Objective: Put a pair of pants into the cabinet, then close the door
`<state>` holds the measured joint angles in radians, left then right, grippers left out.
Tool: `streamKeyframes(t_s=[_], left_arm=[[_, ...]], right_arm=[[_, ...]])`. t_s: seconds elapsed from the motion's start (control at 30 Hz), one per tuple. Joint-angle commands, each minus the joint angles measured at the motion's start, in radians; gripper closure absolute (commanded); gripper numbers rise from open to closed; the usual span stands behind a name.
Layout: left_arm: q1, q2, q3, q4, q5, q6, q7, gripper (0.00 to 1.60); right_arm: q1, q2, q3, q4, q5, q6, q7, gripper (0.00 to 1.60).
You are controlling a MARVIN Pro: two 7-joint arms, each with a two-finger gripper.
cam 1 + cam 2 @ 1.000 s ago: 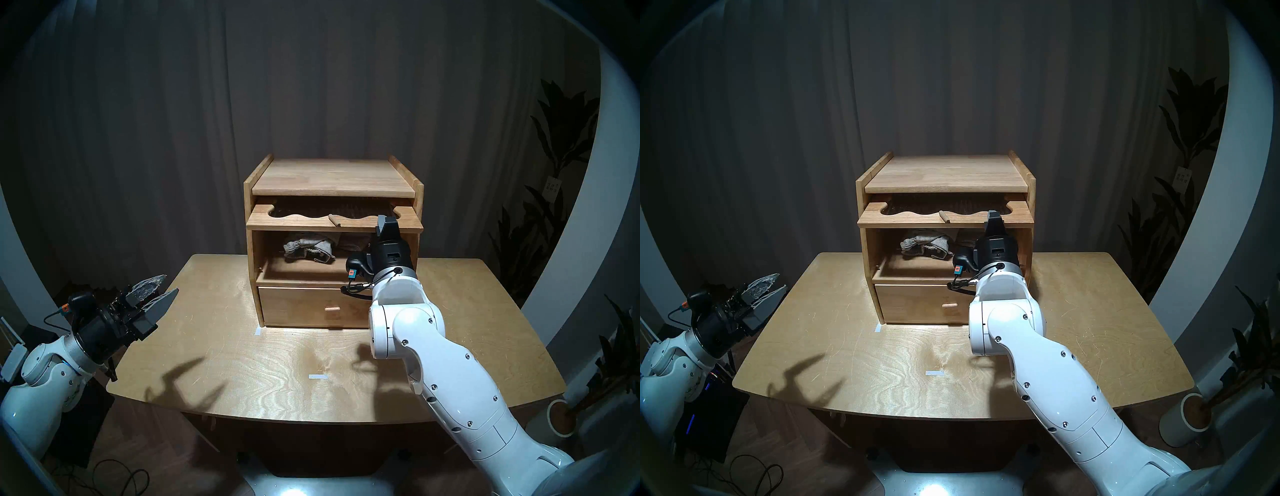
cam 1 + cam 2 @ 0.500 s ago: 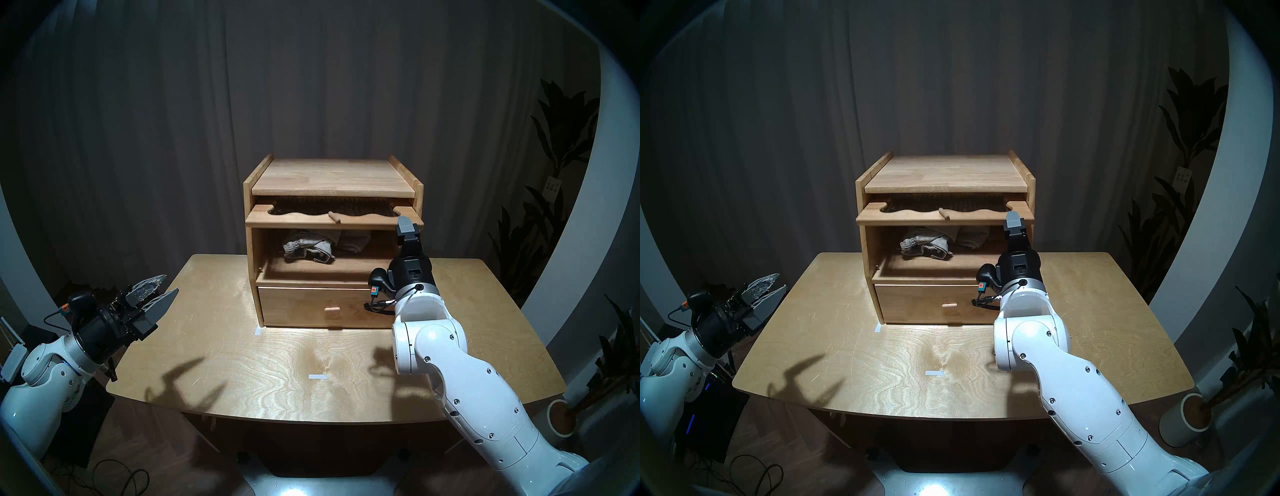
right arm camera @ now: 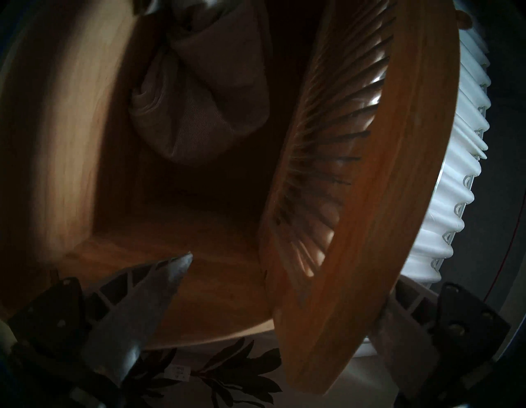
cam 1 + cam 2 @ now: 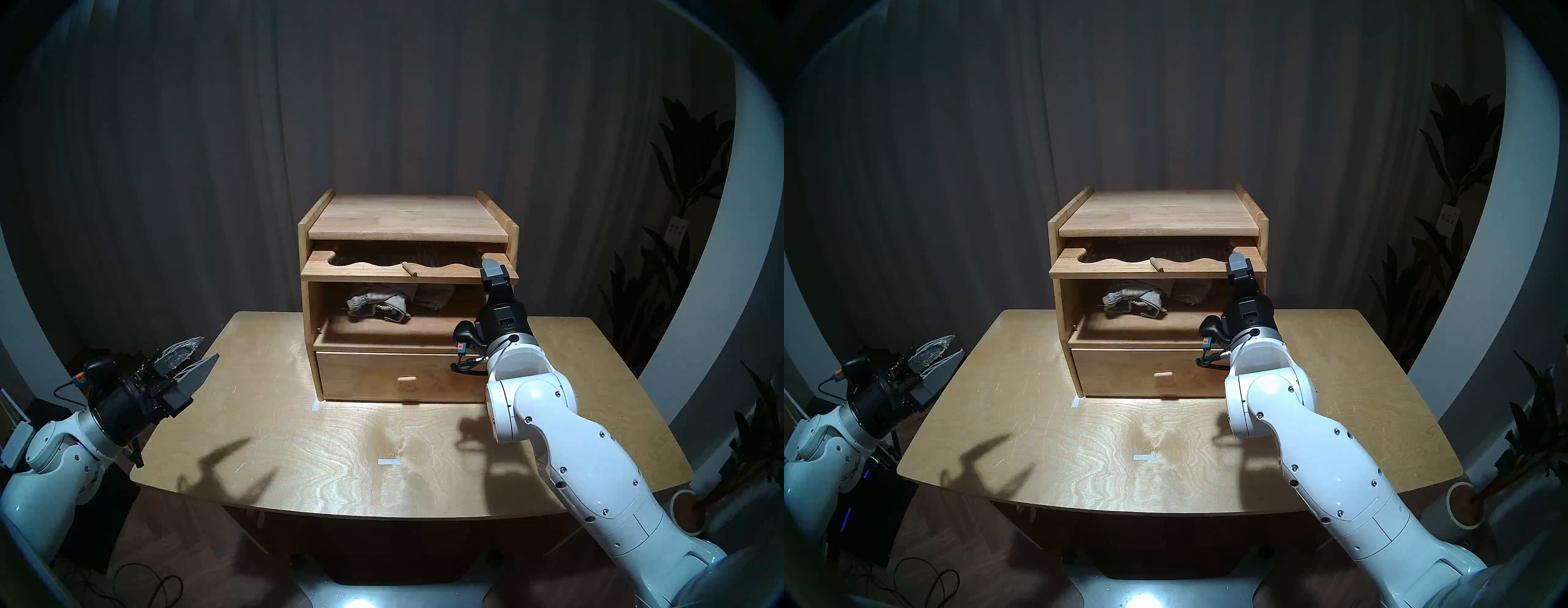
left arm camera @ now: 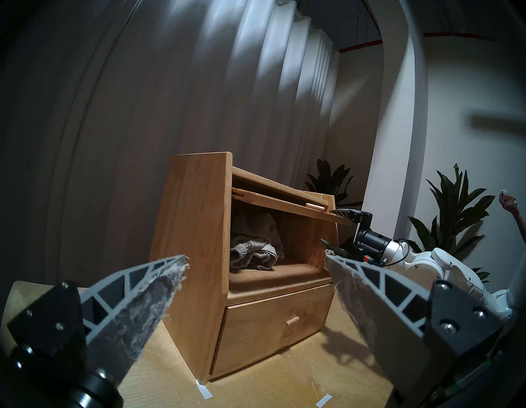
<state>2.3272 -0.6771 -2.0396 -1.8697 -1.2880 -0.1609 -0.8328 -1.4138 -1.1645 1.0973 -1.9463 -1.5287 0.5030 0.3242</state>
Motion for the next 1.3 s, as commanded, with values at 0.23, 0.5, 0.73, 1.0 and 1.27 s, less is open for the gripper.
streamKeyframes(t_s=[0.23, 0.5, 0.73, 1.0, 1.27], left_arm=[[-0.004, 0.001, -0.011, -0.005, -0.001, -0.003, 0.000, 0.00], [-0.003, 0.000, -0.013, -0.006, -0.001, -0.003, 0.001, 0.00], [-0.002, 0.000, -0.013, -0.007, 0.000, -0.003, 0.002, 0.00], [-0.003, 0.000, -0.013, -0.006, -0.001, -0.003, 0.001, 0.00], [-0.003, 0.000, -0.012, -0.005, -0.001, -0.003, 0.001, 0.00]], right_arm=[[-0.002, -0.195, -0.003, 0.010, 0.365, 0.047, -0.172, 0.47], [-0.015, -0.238, 0.005, 0.060, 0.429, -0.008, -0.323, 1.32], [-0.010, -0.212, -0.014, 0.060, 0.403, -0.007, -0.320, 1.60], [-0.054, -0.124, -0.037, -0.030, 0.280, 0.075, -0.256, 1.60], [-0.095, -0.025, -0.003, -0.124, 0.177, 0.116, -0.200, 1.60]])
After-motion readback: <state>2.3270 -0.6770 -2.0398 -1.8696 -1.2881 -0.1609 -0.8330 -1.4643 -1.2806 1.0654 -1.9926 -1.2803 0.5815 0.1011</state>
